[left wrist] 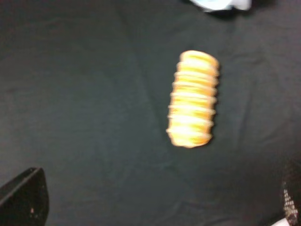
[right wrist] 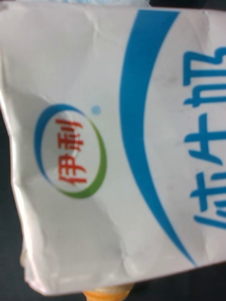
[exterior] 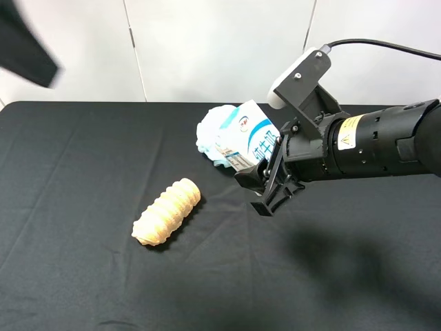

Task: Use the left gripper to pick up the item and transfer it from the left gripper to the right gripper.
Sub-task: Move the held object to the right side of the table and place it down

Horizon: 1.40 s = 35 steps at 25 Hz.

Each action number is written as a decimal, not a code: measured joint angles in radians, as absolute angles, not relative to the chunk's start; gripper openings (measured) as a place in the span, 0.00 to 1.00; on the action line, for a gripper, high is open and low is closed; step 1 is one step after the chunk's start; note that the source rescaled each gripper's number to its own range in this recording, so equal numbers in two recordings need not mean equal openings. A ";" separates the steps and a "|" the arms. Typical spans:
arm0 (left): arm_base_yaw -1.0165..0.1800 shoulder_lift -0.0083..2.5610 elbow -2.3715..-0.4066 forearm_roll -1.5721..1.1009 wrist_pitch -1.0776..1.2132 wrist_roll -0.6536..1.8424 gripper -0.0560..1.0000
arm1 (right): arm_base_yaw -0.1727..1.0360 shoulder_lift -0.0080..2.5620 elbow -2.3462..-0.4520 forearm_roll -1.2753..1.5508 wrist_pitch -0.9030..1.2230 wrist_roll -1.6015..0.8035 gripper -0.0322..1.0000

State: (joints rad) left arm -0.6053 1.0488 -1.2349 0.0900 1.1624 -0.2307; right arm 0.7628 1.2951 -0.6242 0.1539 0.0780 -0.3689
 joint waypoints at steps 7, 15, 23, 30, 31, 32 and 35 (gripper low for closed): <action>-0.605 0.847 -1.105 0.191 1.170 -0.254 0.98 | 0.763 1.295 -0.624 0.154 0.078 -0.369 0.03; -0.605 0.580 -0.829 0.193 1.170 -0.254 0.98 | 0.763 1.295 -0.624 0.155 0.079 -0.369 0.03; -0.605 0.275 -0.612 0.134 1.155 -0.193 0.98 | 0.763 1.295 -0.624 0.155 0.079 -0.368 0.03; -0.605 0.118 -0.527 0.105 1.100 -0.139 0.98 | 0.763 1.295 -0.624 0.155 0.082 -0.366 0.03; -0.605 0.104 -0.518 0.104 1.093 -0.135 0.98 | 0.763 1.295 -0.624 0.155 0.085 -0.366 0.03; -0.605 0.090 -0.508 0.104 1.087 -0.132 0.97 | 0.763 1.295 -0.624 0.155 0.087 -0.366 0.03; -0.605 0.070 -0.498 0.102 1.069 -0.124 0.96 | 0.763 1.295 -0.624 0.155 0.108 -0.366 0.03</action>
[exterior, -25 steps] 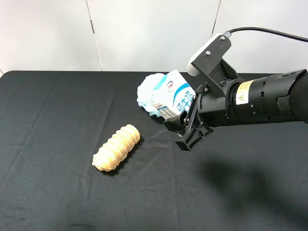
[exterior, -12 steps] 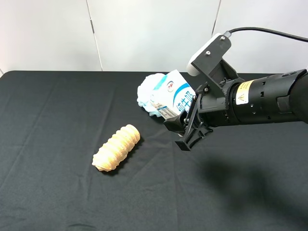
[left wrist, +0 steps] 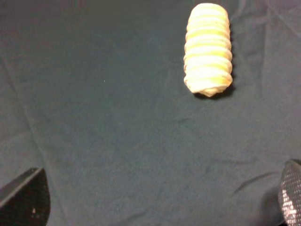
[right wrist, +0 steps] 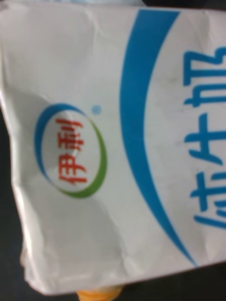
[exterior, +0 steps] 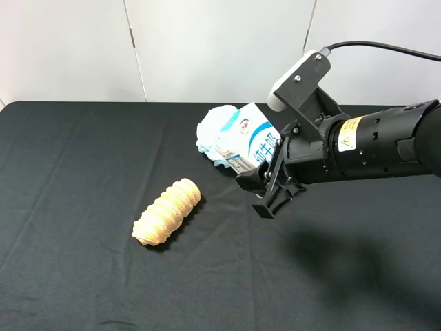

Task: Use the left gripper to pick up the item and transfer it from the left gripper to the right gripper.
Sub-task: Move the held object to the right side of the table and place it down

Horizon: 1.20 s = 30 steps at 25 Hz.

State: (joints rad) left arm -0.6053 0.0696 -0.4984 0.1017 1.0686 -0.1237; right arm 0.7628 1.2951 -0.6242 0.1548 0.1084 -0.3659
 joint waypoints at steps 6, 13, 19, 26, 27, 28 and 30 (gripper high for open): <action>-0.605 0.068 -0.496 0.095 1.070 -0.108 0.95 | 0.763 1.295 -0.624 0.155 0.114 -0.366 0.03; -0.605 0.068 -0.495 0.095 1.070 -0.106 0.94 | 0.763 1.295 -0.624 0.160 0.114 -0.315 0.03; -0.512 0.068 -0.495 0.093 1.070 -0.105 0.94 | 0.763 1.295 -0.624 0.162 0.153 -0.205 0.03; -0.210 0.068 -0.495 0.093 1.070 -0.105 0.94 | 0.665 1.295 -0.624 0.166 0.338 -0.106 0.03; -0.210 0.068 -0.495 0.093 1.070 -0.105 0.94 | 0.646 1.295 -0.624 0.166 0.356 -0.100 0.03; -0.178 0.068 -0.495 0.093 1.070 -0.105 0.94 | 0.626 1.295 -0.624 0.166 0.377 -0.093 0.03; -0.102 0.068 -0.495 0.093 1.070 -0.105 0.94 | 0.580 1.295 -0.624 0.167 0.407 -0.082 0.03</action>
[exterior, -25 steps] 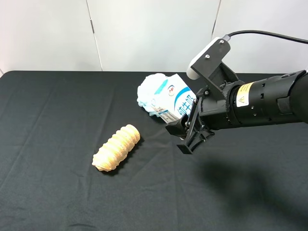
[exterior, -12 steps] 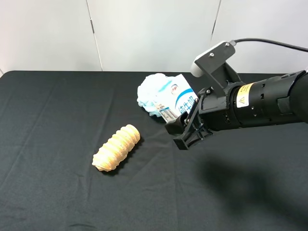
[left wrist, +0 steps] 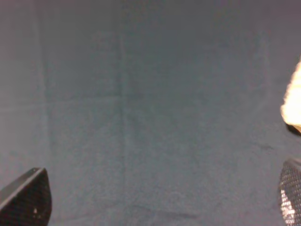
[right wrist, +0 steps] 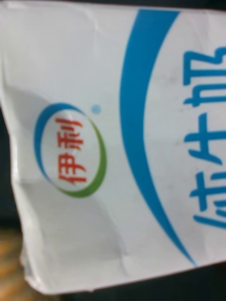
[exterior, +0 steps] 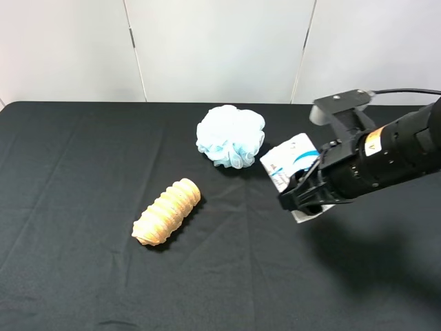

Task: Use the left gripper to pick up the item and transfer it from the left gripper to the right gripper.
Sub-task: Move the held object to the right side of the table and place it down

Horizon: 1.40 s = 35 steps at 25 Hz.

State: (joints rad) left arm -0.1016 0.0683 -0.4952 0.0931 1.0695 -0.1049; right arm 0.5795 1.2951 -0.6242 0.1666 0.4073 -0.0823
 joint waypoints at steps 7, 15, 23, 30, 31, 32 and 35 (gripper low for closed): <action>0.014 0.013 -0.495 0.093 1.069 -0.105 0.94 | 0.441 1.295 -0.624 0.167 0.475 -0.077 0.03; 0.081 -0.003 -0.495 0.093 1.070 -0.105 0.94 | 0.327 1.351 -0.690 0.146 0.565 -0.077 0.03; 0.081 -0.003 -0.495 0.093 1.070 -0.105 0.94 | 0.322 1.529 -0.859 0.096 0.671 -0.077 0.03; 0.081 -0.003 -0.495 0.093 1.070 -0.105 0.94 | 0.322 1.729 -0.885 0.039 0.675 -0.077 0.03; 0.081 -0.003 -0.495 0.093 1.070 -0.105 0.94 | 0.322 1.745 -0.885 0.038 0.670 -0.077 0.03; 0.081 -0.003 -0.495 0.093 1.070 -0.105 0.94 | 0.322 1.762 -0.885 0.038 0.665 -0.077 0.03; 0.081 -0.003 -0.495 0.093 1.070 -0.105 0.94 | 0.322 1.790 -0.885 0.037 0.636 -0.077 0.03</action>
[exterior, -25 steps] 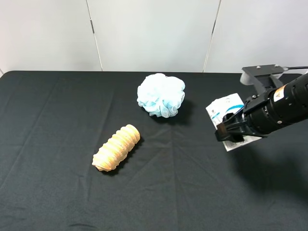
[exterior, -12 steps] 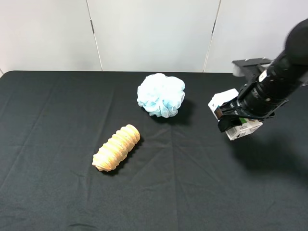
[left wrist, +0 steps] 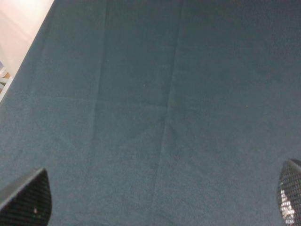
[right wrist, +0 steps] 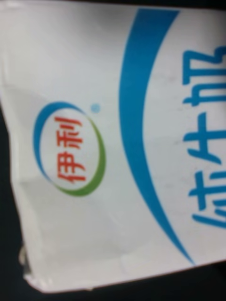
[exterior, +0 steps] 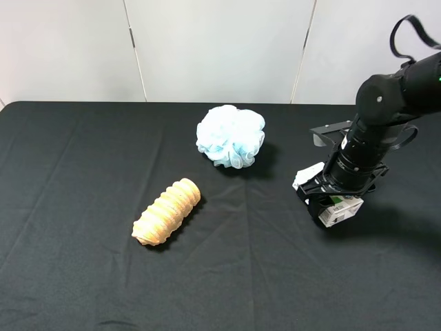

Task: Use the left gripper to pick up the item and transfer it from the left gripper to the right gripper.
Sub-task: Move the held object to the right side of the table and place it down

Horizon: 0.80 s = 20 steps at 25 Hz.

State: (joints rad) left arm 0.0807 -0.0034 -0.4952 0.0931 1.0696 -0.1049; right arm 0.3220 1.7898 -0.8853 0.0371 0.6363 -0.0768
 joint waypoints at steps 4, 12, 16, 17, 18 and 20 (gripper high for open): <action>0.081 -0.003 -0.495 0.093 1.070 -0.105 0.94 | 0.322 1.800 -0.885 0.035 0.599 -0.077 0.03; 0.081 -0.003 -0.495 0.093 1.070 -0.105 0.94 | 0.322 1.804 -0.887 0.035 0.580 -0.077 0.03; 0.081 -0.003 -0.495 0.093 1.070 -0.105 0.94 | 0.322 1.804 -0.887 0.037 0.562 -0.077 0.03; 0.081 -0.003 -0.495 0.093 1.070 -0.105 0.94 | 0.322 1.804 -0.887 0.040 0.554 -0.075 0.14; 0.081 -0.003 -0.495 0.093 1.070 -0.105 0.94 | 0.322 1.804 -0.887 0.043 0.544 -0.072 0.42; 0.081 -0.003 -0.495 0.093 1.070 -0.105 0.94 | 0.322 1.804 -0.891 0.044 0.534 -0.061 0.77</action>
State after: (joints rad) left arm 0.0807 -0.0034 -0.4952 0.0931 1.0696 -0.1049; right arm 0.3220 1.8042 -0.8905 0.0435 0.5343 -0.0611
